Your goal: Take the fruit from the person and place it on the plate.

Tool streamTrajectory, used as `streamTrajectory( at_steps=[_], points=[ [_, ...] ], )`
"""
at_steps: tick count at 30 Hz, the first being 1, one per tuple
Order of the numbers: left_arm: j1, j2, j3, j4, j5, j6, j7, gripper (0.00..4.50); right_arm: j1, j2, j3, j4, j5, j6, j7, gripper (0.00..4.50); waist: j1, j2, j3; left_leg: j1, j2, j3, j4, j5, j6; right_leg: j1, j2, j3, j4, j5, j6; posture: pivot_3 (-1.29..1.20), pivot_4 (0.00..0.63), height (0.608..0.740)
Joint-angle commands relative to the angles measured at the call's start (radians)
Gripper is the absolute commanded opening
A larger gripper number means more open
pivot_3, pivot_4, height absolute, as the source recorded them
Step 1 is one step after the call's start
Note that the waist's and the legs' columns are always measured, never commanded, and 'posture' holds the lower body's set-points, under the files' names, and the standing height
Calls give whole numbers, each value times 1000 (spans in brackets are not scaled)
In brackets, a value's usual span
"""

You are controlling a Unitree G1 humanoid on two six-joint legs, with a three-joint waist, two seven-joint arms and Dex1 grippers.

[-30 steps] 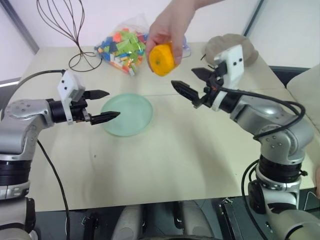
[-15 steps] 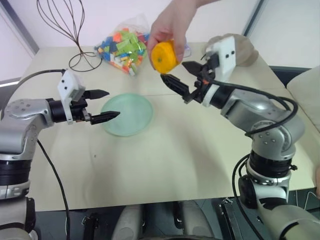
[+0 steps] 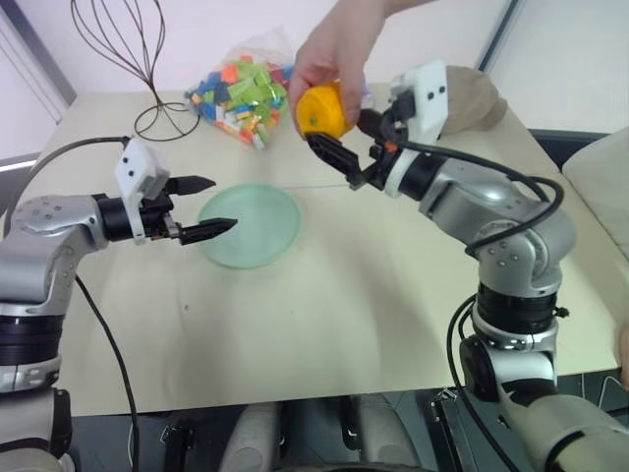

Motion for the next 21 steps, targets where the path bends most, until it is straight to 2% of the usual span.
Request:
streamTrajectory(
  at_steps=[1,2,6,16,21],
  points=[
    [0,7,17,-31,-3,-2,5,4482,-31,7,-2,-7,-10,-36,8,4241,0,0,0,0,0,0,0,0,0,0,0,0,0,0,0,0,150,740],
    [0,6,17,-31,-3,-2,6,4500,-31,8,-1,-6,-13,-39,9,3971,0,0,0,0,0,0,0,0,0,0,0,0,0,0,0,0,150,740],
    [0,5,15,-30,-4,-3,6,4500,-33,8,3,-4,-17,-43,12,2277,0,0,0,0,0,0,0,0,0,0,0,0,0,0,0,0,150,740],
    [-4,7,16,-11,3,-11,0,4500,-21,-6,12,-17,-28,-38,27,2277,0,0,0,0,0,0,0,0,0,0,0,0,0,0,0,0,150,740],
    [10,16,28,-1,10,-11,3,4500,20,-39,68,-15,-55,-35,67,2277,0,0,0,0,0,0,0,0,0,0,0,0,0,0,0,0,150,740]
  ],
)
